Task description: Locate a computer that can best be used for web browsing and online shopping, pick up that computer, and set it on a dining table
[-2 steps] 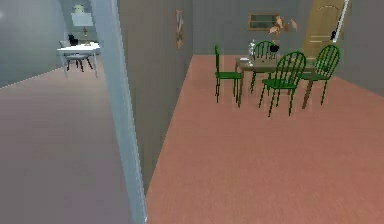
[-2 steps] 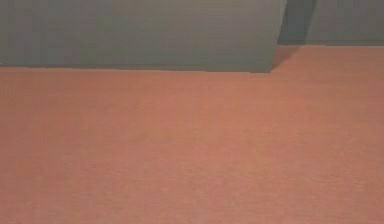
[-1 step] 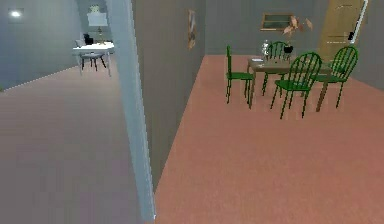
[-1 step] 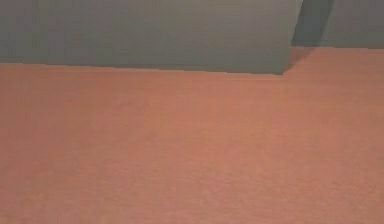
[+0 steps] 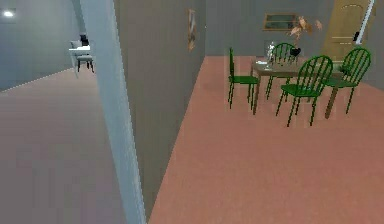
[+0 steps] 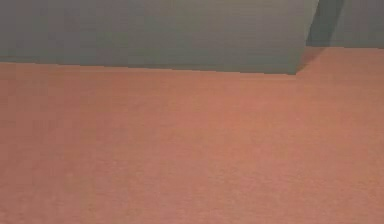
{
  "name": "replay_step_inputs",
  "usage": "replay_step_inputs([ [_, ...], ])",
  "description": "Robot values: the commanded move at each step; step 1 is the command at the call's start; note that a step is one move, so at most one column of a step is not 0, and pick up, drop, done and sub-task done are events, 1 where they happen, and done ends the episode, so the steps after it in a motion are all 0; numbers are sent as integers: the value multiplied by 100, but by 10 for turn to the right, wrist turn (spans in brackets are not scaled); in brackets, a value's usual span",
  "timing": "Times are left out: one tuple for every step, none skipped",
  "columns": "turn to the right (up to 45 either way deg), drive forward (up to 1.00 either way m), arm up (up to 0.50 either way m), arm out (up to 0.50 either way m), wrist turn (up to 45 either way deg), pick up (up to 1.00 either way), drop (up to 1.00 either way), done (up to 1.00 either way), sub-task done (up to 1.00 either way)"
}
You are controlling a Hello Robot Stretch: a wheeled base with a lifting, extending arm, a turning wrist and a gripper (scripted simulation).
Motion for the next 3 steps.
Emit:
replay_step_inputs([
  [-210,0,0,0,0,0,0,0,0],
  [0,45,0,0,0,0,0,0,0],
  [-390,0,0,0,0,0,0,0,0],
])
